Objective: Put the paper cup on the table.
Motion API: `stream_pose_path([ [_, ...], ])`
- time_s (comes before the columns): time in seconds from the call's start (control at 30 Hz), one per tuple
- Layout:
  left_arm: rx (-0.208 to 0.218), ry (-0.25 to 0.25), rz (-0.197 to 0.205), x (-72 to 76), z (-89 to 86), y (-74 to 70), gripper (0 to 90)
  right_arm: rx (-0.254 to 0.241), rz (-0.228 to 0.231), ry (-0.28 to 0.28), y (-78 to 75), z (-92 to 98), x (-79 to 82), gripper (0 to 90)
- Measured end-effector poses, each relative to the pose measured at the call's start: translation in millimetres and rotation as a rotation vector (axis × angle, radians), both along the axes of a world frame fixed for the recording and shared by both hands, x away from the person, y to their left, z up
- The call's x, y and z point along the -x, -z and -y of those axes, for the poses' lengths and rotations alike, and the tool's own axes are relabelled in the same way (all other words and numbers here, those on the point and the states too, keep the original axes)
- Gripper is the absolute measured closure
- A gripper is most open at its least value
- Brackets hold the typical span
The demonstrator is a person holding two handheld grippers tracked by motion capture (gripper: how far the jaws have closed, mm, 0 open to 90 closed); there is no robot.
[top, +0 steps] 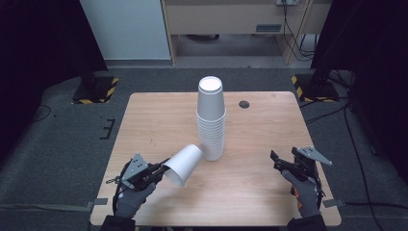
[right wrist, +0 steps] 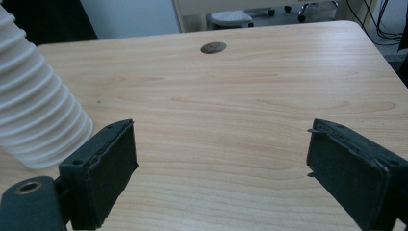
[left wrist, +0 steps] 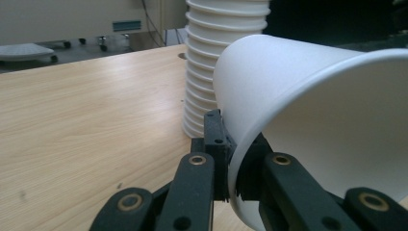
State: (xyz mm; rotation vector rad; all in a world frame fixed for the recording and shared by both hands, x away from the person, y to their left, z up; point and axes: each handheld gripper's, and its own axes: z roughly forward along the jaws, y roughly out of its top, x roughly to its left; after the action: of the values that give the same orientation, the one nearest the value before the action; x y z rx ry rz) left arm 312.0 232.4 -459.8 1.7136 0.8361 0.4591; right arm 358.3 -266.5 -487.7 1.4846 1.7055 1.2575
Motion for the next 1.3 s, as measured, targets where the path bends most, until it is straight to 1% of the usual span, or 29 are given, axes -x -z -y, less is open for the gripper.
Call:
stream_pose_path([
  [0.1,-0.004,-0.030,-0.004,-0.5,-7.5,1.1,85.3,0.049,-0.021,-0.004,3.5,-0.4,-1.4,10.2],
  [0.13,-0.005,-0.039,-0.006,-0.8,-9.9,1.4,85.3,0.074,-0.042,-0.012,6.3,-0.9,-2.3,10.1],
  [0.17,-0.005,-0.042,-0.008,-1.1,-11.1,1.5,85.2,0.092,-0.050,-0.015,8.8,-1.1,-3.1,10.0],
  [0.2,-0.005,-0.052,-0.011,-1.5,-13.7,1.8,85.2,0.101,-0.058,-0.016,10.0,-1.3,-3.4,9.8],
  [0.23,-0.003,-0.060,-0.013,-1.7,-16.2,1.9,85.3,0.133,-0.073,-0.018,12.2,-1.5,-4.0,9.7],
  [0.27,0.000,-0.067,-0.018,-1.8,-18.9,1.9,85.3,0.166,-0.075,-0.012,13.8,-1.7,-4.2,9.8],
  [0.3,0.001,-0.072,-0.023,-1.9,-21.4,1.8,85.2,0.191,-0.081,-0.017,15.2,-1.3,-4.4,9.7],
  [0.4,0.005,-0.101,-0.039,-1.9,-29.2,2.8,85.3,0.182,-0.089,-0.016,16.5,-0.3,-4.4,9.7],
  [0.5,-0.002,-0.126,-0.057,-2.8,-36.8,4.2,85.3,0.218,-0.111,-0.023,22.2,2.4,-5.7,9.7],
  [0.57,-0.010,-0.144,-0.069,-4.1,-41.0,5.5,85.2,0.239,-0.141,-0.036,27.4,4.1,-7.1,9.7],
  [0.63,-0.013,-0.158,-0.082,-5.2,-44.5,6.7,85.1,0.246,-0.169,-0.052,31.6,5.0,-7.6,9.6],
  [0.67,-0.014,-0.165,-0.087,-6.3,-46.6,7.2,85.0,0.269,-0.173,-0.049,34.0,4.9,-8.0,9.5],
  [0.77,-0.017,-0.187,-0.110,-9.3,-52.1,9.1,85.2,0.277,-0.181,-0.050,36.3,5.2,-8.5,9.3],
  [0.83,-0.025,-0.199,-0.122,-10.4,-55.7,9.4,85.2,0.287,-0.191,-0.052,38.3,5.5,-9.0,9.2],
  [0.9,-0.035,-0.210,-0.131,-11.1,-59.2,8.8,85.2,0.286,-0.200,-0.050,39.7,6.1,-9.2,9.2],
  [0.93,-0.040,-0.220,-0.140,-11.2,-62.4,8.2,85.1,0.289,-0.201,-0.050,40.5,6.3,-9.4,9.1],
  [1.0,-0.048,-0.235,-0.151,-11.1,-66.9,6.7,85.3,0.310,-0.230,-0.069,44.4,5.8,-10.0,8.9],
  [1.07,-0.063,-0.249,-0.159,-11.2,-70.6,3.8,85.3,0.314,-0.236,-0.069,45.3,4.9,-10.3,9.0],
  [1.1,-0.067,-0.254,-0.163,-11.6,-72.4,1.8,85.2,0.324,-0.240,-0.080,46.4,4.0,-10.6,9.0],
  [1.17,-0.081,-0.265,-0.168,-13.3,-75.6,-3.3,85.3,0.330,-0.248,-0.083,47.7,2.0,-10.8,8.9],
  [1.3,-0.115,-0.270,-0.192,-19.4,-79.6,-14.8,85.3,0.321,-0.249,-0.079,48.6,2.1,-11.9,8.0],
])
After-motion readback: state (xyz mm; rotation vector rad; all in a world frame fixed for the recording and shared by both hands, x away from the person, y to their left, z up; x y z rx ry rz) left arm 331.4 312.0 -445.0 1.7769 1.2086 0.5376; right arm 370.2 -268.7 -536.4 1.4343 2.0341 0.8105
